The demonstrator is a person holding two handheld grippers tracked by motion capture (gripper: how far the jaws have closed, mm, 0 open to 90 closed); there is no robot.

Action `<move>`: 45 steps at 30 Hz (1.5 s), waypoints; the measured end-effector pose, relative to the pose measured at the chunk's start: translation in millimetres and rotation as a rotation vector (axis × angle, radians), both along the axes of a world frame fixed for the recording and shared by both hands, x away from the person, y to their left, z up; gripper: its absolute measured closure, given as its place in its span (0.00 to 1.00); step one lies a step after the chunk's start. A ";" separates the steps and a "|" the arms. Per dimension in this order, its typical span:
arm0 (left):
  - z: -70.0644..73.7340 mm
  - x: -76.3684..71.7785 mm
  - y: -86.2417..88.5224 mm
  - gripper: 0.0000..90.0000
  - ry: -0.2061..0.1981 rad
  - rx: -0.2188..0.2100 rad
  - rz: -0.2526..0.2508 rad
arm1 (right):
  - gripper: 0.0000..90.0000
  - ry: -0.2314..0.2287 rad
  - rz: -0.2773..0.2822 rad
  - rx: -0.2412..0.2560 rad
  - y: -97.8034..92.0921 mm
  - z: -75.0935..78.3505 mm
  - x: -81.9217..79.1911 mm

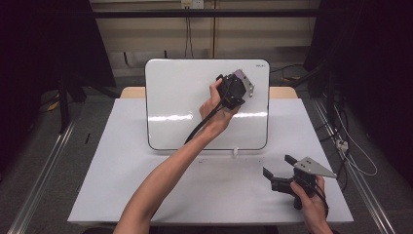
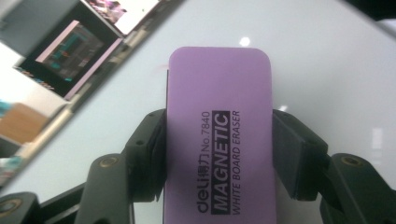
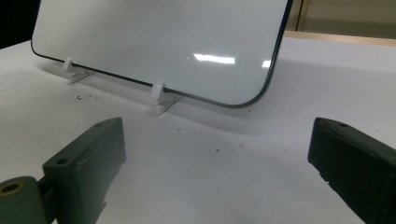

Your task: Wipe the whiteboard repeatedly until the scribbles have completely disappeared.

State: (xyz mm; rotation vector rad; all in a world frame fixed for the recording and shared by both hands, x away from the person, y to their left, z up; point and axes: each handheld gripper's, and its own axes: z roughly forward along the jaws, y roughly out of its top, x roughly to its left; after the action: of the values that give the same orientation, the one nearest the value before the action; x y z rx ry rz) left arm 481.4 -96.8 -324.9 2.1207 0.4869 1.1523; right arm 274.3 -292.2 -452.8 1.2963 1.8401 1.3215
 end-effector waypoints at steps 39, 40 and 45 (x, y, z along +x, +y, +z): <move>35.1 34.9 28.2 0.46 -0.028 -0.036 0.107 | 0.04 0.004 0.003 0.006 -2.6 -1.4 -0.9; 35.5 35.9 35.2 0.46 -0.028 -0.039 0.122 | 0.04 0.003 0.002 0.005 -3.1 -1.5 -0.9; 32.0 33.2 67.6 0.46 -0.038 -0.048 0.160 | 0.04 0.003 0.002 0.003 -2.4 -1.3 -1.4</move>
State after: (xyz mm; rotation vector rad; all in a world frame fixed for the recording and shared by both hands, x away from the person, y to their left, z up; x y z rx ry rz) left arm 514.6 -29.2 -292.9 2.0447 0.6706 1.2545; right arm 272.9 -294.6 -454.1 1.2992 1.8425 1.3245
